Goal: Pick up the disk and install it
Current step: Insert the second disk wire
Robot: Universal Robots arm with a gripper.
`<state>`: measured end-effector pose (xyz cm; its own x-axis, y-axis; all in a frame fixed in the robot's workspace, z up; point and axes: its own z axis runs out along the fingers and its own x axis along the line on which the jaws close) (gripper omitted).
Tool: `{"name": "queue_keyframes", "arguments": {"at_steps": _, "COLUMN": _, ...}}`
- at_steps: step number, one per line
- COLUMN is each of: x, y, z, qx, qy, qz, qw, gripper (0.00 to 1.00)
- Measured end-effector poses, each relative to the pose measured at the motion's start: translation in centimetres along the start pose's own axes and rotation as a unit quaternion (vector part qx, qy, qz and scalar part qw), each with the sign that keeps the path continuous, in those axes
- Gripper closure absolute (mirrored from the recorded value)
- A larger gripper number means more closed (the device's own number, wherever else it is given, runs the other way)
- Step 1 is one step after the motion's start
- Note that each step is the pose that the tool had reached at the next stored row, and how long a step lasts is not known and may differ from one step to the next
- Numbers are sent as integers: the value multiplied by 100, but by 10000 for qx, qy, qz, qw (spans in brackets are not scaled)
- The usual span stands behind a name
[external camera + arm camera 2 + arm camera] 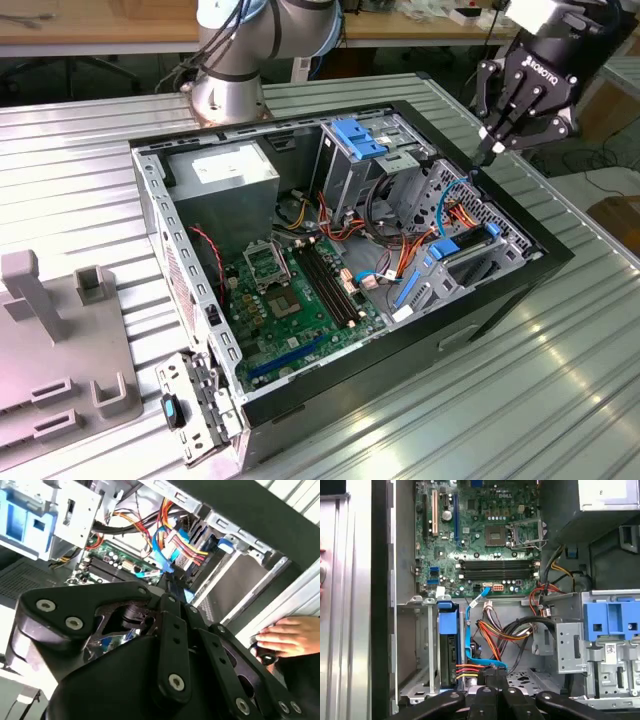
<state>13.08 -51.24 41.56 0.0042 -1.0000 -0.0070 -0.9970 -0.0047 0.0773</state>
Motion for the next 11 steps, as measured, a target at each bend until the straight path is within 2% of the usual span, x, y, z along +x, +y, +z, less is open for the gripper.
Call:
{"name": "queue_keyframes", "arguments": {"at_steps": 1, "x": -22, "y": -38, "z": 73, "qx": -1, "qy": 103, "qz": -78, "qw": 9999, "gripper": 89}}
{"name": "queue_keyframes", "arguments": {"at_steps": 2, "x": -81, "y": -75, "z": 127, "qx": -2, "qy": 256, "qz": -67, "qw": 9997, "gripper": 89}}
{"name": "queue_keyframes", "arguments": {"at_steps": 3, "x": -115, "y": -80, "z": 177, "qx": -1, "qy": 371, "qz": -58, "qw": 9993, "gripper": 64}}
{"name": "queue_keyframes", "arguments": {"at_steps": 4, "x": -142, "y": -81, "z": 196, "qx": 0, "qy": 409, "qz": -55, "qw": 9991, "gripper": 64}}
{"name": "queue_keyframes", "arguments": {"at_steps": 5, "x": -154, "y": -82, "z": 201, "qx": 3, "qy": 456, "qz": -51, "qw": 9989, "gripper": 64}}
{"name": "queue_keyframes", "arguments": {"at_steps": 6, "x": -157, "y": -82, "z": 207, "qx": 5, "qy": 482, "qz": -49, "qw": 9988, "gripper": 64}}
{"name": "queue_keyframes", "arguments": {"at_steps": 7, "x": -162, "y": -83, "z": 215, "qx": 8, "qy": 528, "qz": -46, "qw": 9986, "gripper": 65}}
{"name": "queue_keyframes", "arguments": {"at_steps": 8, "x": -166, "y": -84, "z": 226, "qx": 11, "qy": 608, "qz": -40, "qw": 9981, "gripper": 78}}
{"name": "queue_keyframes", "arguments": {"at_steps": 9, "x": -168, "y": -84, "z": 234, "qx": 12, "qy": 675, "qz": -34, "qw": 9977, "gripper": 84}}
{"name": "queue_keyframes", "arguments": {"at_steps": 10, "x": -167, "y": -85, "z": 241, "qx": 13, "qy": 707, "qz": -31, "qw": 9975, "gripper": 89}}
{"name": "queue_keyframes", "arguments": {"at_steps": 11, "x": -168, "y": -85, "z": 242, "qx": 19, "qy": 721, "qz": -30, "qw": 9974, "gripper": 89}}
